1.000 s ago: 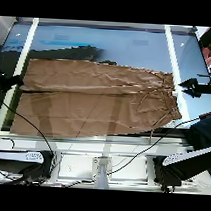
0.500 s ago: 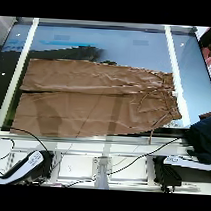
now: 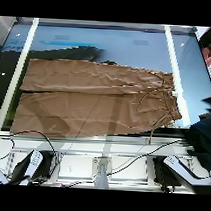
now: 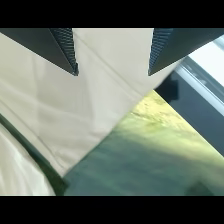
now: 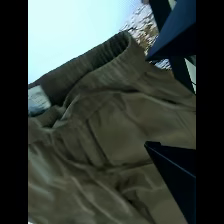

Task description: Fold the clothes and pants, and hang the long-sleeved shirts on hangers.

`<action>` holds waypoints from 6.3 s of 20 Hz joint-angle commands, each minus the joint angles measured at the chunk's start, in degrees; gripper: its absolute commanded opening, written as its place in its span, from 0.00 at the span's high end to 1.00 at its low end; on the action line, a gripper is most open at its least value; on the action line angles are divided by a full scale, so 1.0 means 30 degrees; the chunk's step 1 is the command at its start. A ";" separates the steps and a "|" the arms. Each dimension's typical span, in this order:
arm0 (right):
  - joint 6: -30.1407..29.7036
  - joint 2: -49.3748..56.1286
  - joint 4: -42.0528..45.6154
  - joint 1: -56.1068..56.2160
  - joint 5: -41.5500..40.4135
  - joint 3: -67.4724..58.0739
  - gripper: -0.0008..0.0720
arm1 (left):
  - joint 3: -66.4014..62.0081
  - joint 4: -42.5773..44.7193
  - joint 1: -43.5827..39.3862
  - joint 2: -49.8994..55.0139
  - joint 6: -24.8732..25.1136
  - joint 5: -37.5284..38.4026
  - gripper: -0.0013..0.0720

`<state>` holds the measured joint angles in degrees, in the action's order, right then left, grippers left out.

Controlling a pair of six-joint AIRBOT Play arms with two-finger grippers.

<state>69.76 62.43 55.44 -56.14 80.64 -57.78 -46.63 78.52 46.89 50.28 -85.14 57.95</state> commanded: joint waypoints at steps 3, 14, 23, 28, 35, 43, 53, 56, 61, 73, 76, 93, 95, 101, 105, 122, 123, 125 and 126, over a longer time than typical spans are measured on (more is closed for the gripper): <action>0.0503 -0.4612 0.2317 -0.0066 -0.2929 0.6761 0.23 | 0.1064 -0.0750 0.0117 -0.0168 -0.0321 -0.1807 0.31; 0.1209 -0.6186 -0.2710 0.0022 -1.1562 1.4353 0.22 | 0.1056 -0.0714 0.0117 -0.0117 0.0226 -0.3133 0.31; -0.0831 -0.1421 -0.6717 0.4313 -1.5905 1.3828 0.22 | 0.1056 -0.0925 0.0109 -0.0117 0.0153 -0.3118 0.31; -0.0831 -0.0495 -0.7584 0.5486 -1.7915 1.3602 0.63 | 0.1064 -0.0852 0.0117 -0.0117 0.0153 -0.2579 0.31; -0.0882 -0.0495 -0.7366 0.5515 -1.7908 1.3602 0.94 | 0.1282 0.3235 0.0138 -0.0117 -0.1778 0.0423 0.32; -0.1020 -0.0495 -0.6506 0.5515 -1.7872 1.3602 0.94 | 0.4568 0.5683 0.1115 -0.0095 -0.4146 0.2113 0.25; -0.1013 -0.0495 -0.6455 0.5515 -1.7748 1.3602 0.94 | 0.4852 0.2790 0.4532 0.0707 -0.2273 0.0168 0.25; -0.1005 -0.0503 -0.6455 0.5515 -1.7711 1.3602 0.94 | 0.4852 -0.0080 0.4524 0.1916 -0.0189 -0.0437 0.25; -0.1005 -0.0517 -0.6455 0.5515 -1.7515 1.3602 0.94 | 0.4845 0.0044 0.4524 0.2506 0.0029 -0.1115 0.24; -0.1005 -0.0517 -0.6455 0.5515 -1.7180 1.3602 0.94 | 0.4860 0.1603 0.4517 0.3067 0.0270 -0.1035 0.24; -0.1005 -0.0517 -0.6455 0.5515 -1.7180 1.3602 0.94 | 0.4860 0.0780 0.4517 0.3089 0.0576 -0.1348 0.25; -0.1005 -0.0517 -0.6455 0.5515 -1.7019 1.3602 0.94 | 0.4860 0.0452 0.4845 0.3104 0.4175 -0.1443 0.30; -0.1005 -0.0517 -0.6455 0.5515 -1.7019 1.3602 0.94 | 0.4860 -0.0845 0.5756 0.3104 0.5209 -0.1399 0.30; -0.1005 -0.0517 -0.6455 0.5515 -1.7005 1.3602 0.94 | 0.4867 -0.4087 0.7796 0.4932 0.7548 -0.0080 0.30; -0.1005 -0.0517 -0.6455 0.5515 -1.6648 1.3602 0.94 | 0.4860 -0.4350 0.7730 0.5989 0.7548 -0.0605 0.35; 0.4845 -0.6994 -0.1071 0.5515 -1.1956 1.2743 0.95 | 0.4838 -0.8451 0.7686 0.1406 1.0040 0.0954 0.96; 0.6426 -0.7876 0.0845 0.5515 -1.1431 1.2087 0.95 | 0.4838 -0.9537 0.7679 0.1268 1.0040 0.1064 0.96; 0.8065 -0.9027 0.2397 0.5515 -1.0462 1.0601 0.95 | 0.4838 -1.1497 0.7679 0.0889 1.0032 0.1100 0.96; 0.8408 -0.9304 0.2397 0.5515 -1.0207 0.9916 0.95 | 0.4838 -1.2706 0.7679 0.0663 1.0032 0.1137 0.96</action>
<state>86.19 39.35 54.70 -39.62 46.19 -23.35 -32.05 50.83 69.95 54.11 -55.46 61.10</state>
